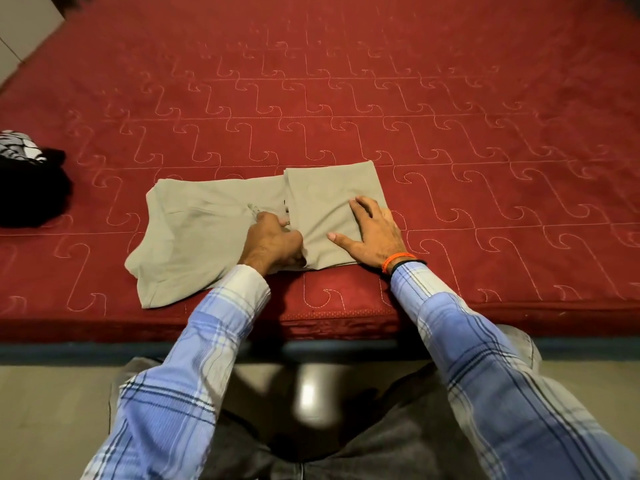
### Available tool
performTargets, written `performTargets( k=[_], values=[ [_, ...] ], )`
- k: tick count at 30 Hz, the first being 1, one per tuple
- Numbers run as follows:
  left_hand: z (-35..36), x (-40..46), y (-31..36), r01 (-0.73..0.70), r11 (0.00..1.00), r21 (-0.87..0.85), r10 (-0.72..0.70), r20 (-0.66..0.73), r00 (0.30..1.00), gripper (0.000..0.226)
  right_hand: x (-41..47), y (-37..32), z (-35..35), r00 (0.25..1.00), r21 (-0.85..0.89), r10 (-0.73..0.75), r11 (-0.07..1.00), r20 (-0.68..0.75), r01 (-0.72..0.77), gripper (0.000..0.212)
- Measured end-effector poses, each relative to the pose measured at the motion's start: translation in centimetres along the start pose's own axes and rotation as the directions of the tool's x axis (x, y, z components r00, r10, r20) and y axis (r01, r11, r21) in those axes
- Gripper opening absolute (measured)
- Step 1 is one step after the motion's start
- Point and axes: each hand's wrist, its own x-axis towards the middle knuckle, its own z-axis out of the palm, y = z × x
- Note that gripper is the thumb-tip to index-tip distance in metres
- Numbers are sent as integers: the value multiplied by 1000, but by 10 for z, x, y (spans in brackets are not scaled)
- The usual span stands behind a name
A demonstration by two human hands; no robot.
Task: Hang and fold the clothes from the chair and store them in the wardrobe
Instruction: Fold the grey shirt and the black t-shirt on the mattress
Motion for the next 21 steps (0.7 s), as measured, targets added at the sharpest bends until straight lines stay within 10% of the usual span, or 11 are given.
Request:
performTargets(
  k=[6,10,16,21],
  values=[
    [6,-2,2,-333,910,247,381,-181,907,35,0,-3,-5,997,-36,26,999,77,-24,117],
    [23,16,19,-593,681,429,620,93,779,71,2,-10,-7,982,-199,49,980,180,-12,142],
    [23,56,29,-477,540,693,363,319,875,141,8,0,-23,955,-76,37,997,293,-16,146],
    [16,76,33,-472,464,750,136,466,874,174,29,6,-19,992,30,1,1000,-125,3,71]
  ],
)
